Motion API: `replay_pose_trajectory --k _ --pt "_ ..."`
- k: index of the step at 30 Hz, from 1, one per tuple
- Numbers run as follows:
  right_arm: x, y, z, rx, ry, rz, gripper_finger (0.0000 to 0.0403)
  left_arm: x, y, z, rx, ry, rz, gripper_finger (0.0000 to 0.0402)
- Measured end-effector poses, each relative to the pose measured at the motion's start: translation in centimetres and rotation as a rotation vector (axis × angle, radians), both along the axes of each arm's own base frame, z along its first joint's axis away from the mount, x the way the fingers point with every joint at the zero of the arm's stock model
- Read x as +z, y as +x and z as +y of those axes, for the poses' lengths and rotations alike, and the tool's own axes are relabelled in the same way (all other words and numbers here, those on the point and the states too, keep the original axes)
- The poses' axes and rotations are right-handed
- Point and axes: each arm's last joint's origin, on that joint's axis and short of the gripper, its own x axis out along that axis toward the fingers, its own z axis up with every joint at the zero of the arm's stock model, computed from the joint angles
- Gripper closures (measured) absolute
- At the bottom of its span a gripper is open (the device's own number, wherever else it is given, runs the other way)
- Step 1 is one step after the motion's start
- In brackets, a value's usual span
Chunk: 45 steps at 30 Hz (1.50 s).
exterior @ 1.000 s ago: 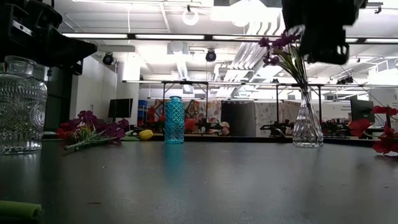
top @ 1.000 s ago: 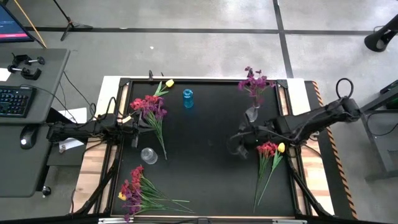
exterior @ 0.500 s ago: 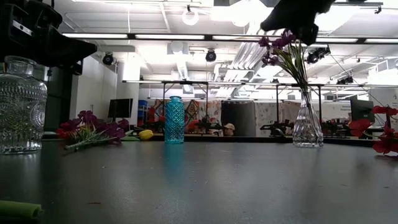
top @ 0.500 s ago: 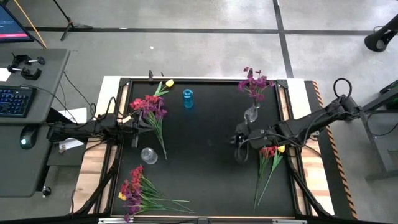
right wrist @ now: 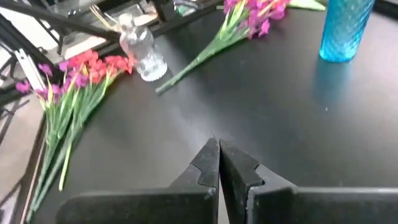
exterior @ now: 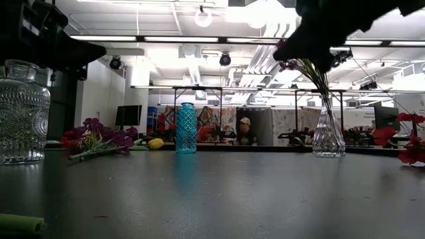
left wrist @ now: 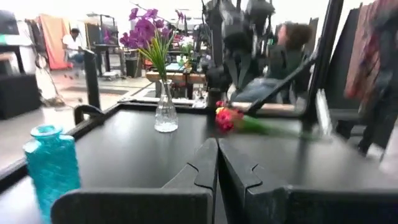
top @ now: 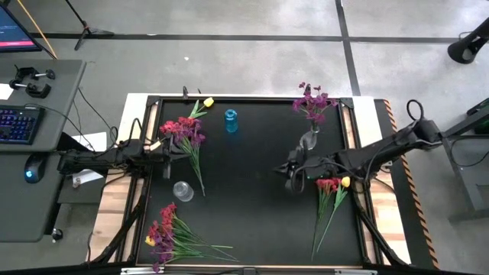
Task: Sort flowers into vase by color
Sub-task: Put the top violet flowers into the right transparent vase
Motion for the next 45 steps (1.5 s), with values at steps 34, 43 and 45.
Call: replay_pose_trajectory --k 34,43,45 --pt "-5.3 2.0 0.5 -0.012 -0.058 0.083 0.0403 2.9 9.3 0.2 0.415 -0.563 1.192 0.0239" --pt "-5.3 2.0 0.5 -0.015 -0.052 0.075 0.0403 2.2 9.4 0.8 0.768 -0.823 1.071 0.0238" --pt "-5.3 2.0 0.5 -0.025 -0.034 0.072 0.0403 2.2 9.1 1.0 0.871 -0.849 1.022 0.0238"
